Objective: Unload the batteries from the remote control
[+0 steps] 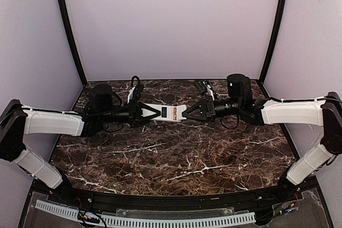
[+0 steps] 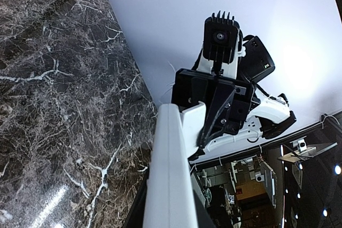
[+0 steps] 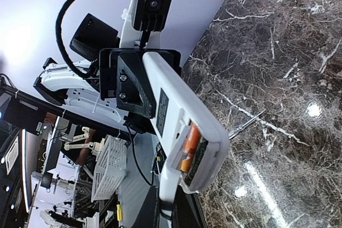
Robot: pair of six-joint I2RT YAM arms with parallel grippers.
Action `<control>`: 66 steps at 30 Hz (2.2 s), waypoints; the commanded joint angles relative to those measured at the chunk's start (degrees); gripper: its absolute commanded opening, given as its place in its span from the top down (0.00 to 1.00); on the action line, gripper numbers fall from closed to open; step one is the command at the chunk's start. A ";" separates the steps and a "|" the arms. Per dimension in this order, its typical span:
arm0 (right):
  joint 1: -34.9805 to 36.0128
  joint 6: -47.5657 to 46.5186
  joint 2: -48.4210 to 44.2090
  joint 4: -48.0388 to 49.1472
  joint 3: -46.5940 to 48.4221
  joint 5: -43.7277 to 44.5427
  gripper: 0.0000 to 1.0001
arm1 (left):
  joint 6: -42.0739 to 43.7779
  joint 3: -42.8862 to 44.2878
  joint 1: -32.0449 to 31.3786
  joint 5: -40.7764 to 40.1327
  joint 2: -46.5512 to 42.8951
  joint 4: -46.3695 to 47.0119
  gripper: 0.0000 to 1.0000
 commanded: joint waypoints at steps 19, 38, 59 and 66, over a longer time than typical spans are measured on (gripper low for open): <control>-2.89 -14.17 -6.51 -21.88 5.96 7.49 0.99 | 8.11 -0.47 0.29 -3.48 -5.47 -10.47 1.00; -2.93 -30.90 -1.54 -57.48 18.17 47.91 1.00 | 16.46 -2.40 0.65 -7.26 -11.01 -23.17 1.00; 0.32 -30.33 22.82 -76.22 24.81 78.20 1.00 | 16.64 -4.79 1.07 -6.15 -11.30 -22.92 1.00; 2.53 -33.57 27.95 -73.37 25.26 73.59 1.00 | 16.62 -4.33 1.30 -5.93 -10.69 -23.02 1.00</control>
